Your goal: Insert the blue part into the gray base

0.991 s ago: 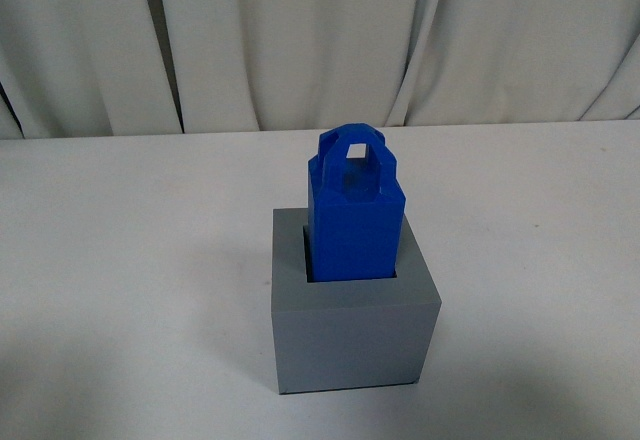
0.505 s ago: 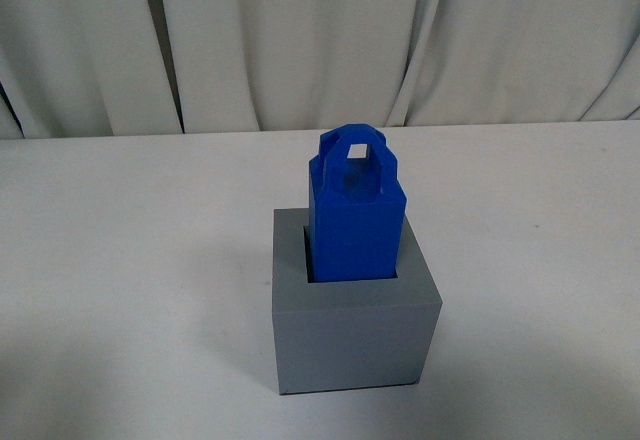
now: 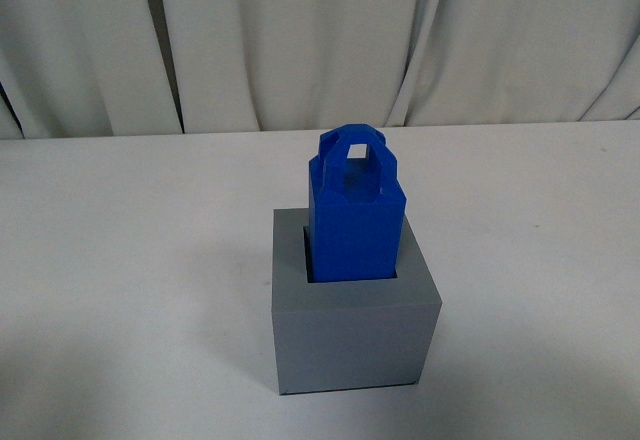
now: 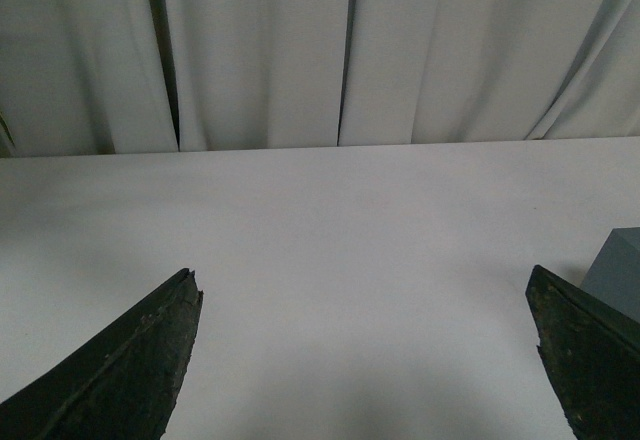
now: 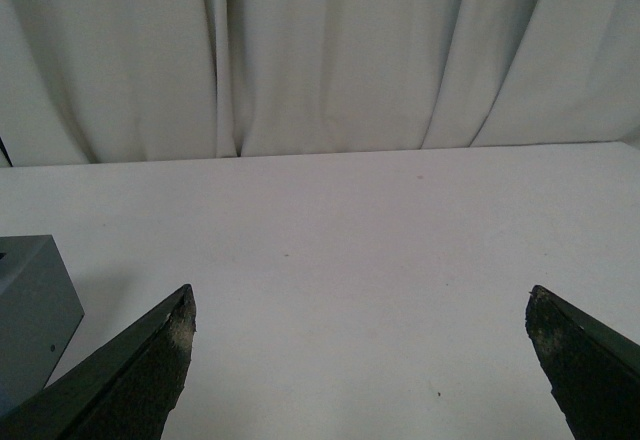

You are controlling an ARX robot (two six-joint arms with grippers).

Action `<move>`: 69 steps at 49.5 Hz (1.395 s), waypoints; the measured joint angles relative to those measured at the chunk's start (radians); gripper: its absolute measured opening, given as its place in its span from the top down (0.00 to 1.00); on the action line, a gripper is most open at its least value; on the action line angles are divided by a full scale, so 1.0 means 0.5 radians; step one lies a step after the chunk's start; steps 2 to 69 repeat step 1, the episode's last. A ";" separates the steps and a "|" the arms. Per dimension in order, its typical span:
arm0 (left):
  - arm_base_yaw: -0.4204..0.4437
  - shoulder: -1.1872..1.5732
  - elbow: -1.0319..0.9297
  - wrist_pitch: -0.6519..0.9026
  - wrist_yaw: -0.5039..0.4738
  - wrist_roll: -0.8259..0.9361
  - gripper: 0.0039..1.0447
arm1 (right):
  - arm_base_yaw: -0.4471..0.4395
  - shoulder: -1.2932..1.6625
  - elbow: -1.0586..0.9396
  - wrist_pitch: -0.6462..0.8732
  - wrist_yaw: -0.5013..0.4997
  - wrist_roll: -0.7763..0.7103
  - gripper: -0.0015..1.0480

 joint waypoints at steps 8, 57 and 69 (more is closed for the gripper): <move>0.000 0.000 0.000 0.000 0.000 0.001 0.06 | 0.000 -0.001 0.000 0.000 0.000 0.000 0.07; 0.000 0.000 0.000 0.000 0.000 0.001 0.06 | 0.000 -0.001 0.000 0.000 0.000 0.000 0.07; 0.000 0.000 0.000 0.000 0.000 0.001 0.06 | 0.000 -0.001 0.000 0.000 0.000 0.000 0.07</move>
